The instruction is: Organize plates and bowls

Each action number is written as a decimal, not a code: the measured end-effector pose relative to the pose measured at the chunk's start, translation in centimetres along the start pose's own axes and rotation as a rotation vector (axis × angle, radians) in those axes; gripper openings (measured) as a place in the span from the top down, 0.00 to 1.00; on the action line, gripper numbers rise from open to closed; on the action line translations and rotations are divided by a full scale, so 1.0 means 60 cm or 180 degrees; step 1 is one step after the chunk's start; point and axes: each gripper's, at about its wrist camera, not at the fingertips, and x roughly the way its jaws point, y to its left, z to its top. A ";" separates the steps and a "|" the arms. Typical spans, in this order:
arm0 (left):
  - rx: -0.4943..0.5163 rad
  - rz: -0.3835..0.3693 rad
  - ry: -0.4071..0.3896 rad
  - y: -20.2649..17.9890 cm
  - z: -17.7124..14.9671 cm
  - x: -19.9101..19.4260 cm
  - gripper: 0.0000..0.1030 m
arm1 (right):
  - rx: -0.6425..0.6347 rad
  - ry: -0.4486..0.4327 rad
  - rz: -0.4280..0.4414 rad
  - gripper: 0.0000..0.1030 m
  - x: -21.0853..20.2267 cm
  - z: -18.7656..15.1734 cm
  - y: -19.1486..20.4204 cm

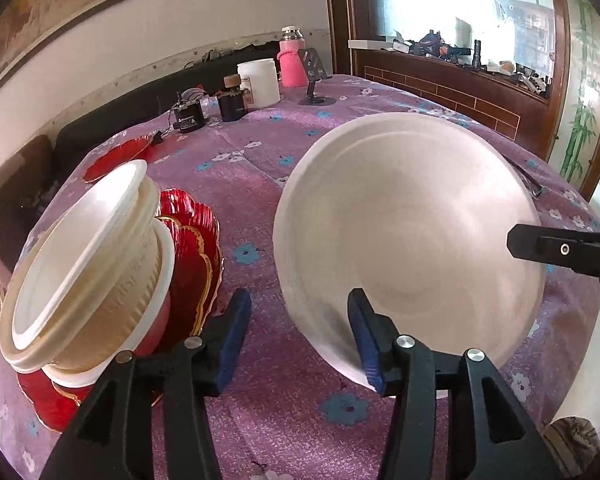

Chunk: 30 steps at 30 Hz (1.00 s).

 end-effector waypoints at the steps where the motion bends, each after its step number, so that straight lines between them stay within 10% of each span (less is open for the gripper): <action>1: 0.0015 -0.0013 -0.0001 -0.001 0.000 0.000 0.51 | 0.0019 -0.0005 0.0015 0.76 0.000 0.000 -0.001; 30: 0.0109 -0.0141 -0.0013 -0.006 -0.005 -0.002 0.45 | 0.0154 0.0015 -0.0114 0.76 0.023 0.004 -0.005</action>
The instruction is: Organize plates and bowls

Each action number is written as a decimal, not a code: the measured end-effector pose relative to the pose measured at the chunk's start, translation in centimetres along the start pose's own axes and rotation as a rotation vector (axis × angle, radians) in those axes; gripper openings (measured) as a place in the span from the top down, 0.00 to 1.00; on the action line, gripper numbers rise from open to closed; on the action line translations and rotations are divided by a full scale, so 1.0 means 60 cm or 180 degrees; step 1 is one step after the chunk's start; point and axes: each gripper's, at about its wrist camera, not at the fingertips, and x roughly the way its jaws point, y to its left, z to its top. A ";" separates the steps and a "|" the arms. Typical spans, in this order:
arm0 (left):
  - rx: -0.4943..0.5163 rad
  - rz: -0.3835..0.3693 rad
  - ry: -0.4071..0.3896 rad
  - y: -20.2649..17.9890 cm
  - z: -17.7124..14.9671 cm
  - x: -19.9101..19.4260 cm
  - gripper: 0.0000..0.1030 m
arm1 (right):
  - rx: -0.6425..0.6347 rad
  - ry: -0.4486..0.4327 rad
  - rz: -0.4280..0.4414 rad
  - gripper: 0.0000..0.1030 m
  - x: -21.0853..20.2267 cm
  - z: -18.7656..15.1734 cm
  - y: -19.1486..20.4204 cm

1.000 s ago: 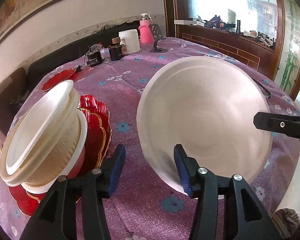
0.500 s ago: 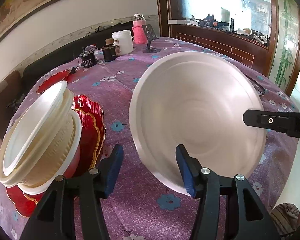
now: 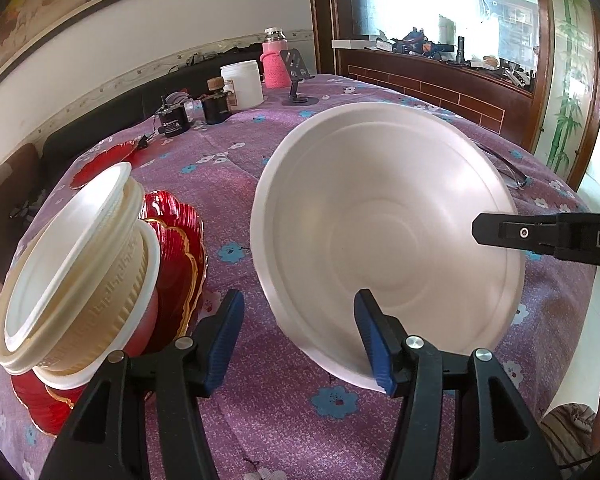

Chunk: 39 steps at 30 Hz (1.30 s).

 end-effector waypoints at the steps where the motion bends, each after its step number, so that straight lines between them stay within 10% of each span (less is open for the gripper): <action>1: 0.0002 0.0001 0.0001 -0.001 0.000 0.000 0.45 | -0.0006 0.0001 -0.0005 0.76 0.000 -0.001 0.000; 39: 0.0050 0.0122 -0.0189 -0.005 -0.001 -0.018 0.26 | 0.0054 -0.0278 -0.0007 0.79 -0.007 0.018 -0.016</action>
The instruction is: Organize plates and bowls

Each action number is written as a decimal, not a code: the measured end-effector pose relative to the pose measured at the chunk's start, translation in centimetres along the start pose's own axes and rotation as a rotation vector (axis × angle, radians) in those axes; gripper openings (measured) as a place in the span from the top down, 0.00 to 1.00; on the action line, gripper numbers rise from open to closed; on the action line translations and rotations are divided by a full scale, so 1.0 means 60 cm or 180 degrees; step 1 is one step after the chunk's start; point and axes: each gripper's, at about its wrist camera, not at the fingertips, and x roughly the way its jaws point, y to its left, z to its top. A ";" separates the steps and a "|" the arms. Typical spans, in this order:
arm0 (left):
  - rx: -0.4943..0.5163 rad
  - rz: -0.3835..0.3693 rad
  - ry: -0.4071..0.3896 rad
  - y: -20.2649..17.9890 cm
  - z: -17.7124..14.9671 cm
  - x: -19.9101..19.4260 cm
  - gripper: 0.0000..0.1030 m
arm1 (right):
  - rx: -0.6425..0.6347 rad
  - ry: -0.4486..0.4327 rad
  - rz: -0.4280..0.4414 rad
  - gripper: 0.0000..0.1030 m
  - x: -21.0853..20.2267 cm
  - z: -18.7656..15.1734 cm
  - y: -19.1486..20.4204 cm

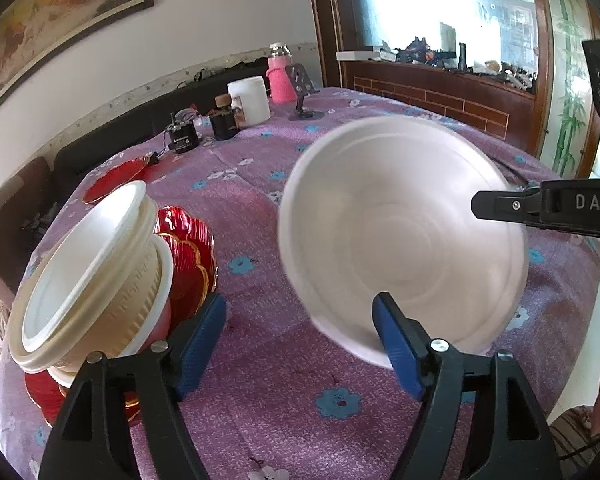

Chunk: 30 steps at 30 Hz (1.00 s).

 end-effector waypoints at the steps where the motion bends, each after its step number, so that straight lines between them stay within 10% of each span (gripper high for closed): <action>1: -0.0015 -0.0018 -0.0015 0.001 0.000 -0.002 0.26 | 0.0017 -0.0004 0.0002 0.79 -0.001 0.000 -0.003; 18: -0.0373 -0.0409 0.0109 0.028 0.078 -0.013 0.23 | -0.0213 -0.0642 0.0045 0.78 -0.101 0.007 -0.032; 22: -0.0480 -0.0511 0.0297 0.031 0.113 0.009 0.24 | -0.0549 -0.0670 0.0078 0.48 -0.115 0.015 -0.015; 27: -0.0480 -0.0513 0.0682 0.030 0.141 0.057 0.56 | -0.0002 -0.0207 0.0505 0.48 -0.080 0.031 -0.059; 30: -0.0536 -0.0533 0.0821 0.029 0.148 0.080 0.58 | 0.0160 -0.0062 0.0527 0.48 -0.066 0.031 -0.073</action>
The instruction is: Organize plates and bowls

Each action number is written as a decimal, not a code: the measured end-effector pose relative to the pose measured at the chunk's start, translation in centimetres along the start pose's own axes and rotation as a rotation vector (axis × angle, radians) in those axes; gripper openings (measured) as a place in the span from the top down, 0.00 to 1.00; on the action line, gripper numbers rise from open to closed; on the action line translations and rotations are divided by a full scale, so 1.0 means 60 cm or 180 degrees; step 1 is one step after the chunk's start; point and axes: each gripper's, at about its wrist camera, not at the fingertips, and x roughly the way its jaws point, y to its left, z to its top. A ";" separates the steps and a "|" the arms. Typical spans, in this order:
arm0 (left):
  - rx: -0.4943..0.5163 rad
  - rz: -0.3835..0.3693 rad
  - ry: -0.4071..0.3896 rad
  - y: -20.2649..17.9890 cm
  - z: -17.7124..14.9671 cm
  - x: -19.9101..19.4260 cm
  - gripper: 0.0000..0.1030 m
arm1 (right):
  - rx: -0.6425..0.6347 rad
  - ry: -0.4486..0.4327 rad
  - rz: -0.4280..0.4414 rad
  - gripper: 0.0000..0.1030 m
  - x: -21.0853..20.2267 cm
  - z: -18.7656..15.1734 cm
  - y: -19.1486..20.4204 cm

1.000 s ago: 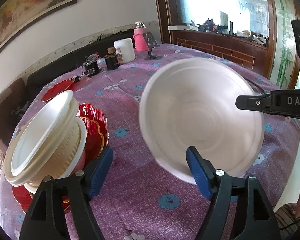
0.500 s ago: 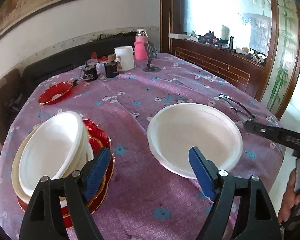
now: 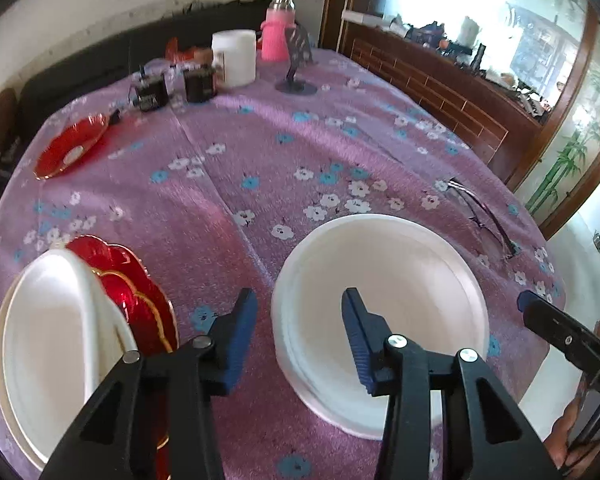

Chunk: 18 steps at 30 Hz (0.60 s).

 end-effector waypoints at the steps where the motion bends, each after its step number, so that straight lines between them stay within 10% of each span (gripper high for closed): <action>1: 0.0000 0.0004 0.0012 -0.001 0.001 0.003 0.58 | -0.0016 0.0010 -0.0054 0.48 0.001 0.000 -0.001; 6: 0.0033 0.0059 0.0084 -0.002 0.008 0.023 0.67 | 0.0046 0.0135 0.0054 0.63 0.015 -0.007 0.000; 18: 0.0083 0.0107 0.0020 -0.007 -0.014 0.032 0.78 | 0.0133 0.0371 0.0140 0.63 0.057 -0.020 0.012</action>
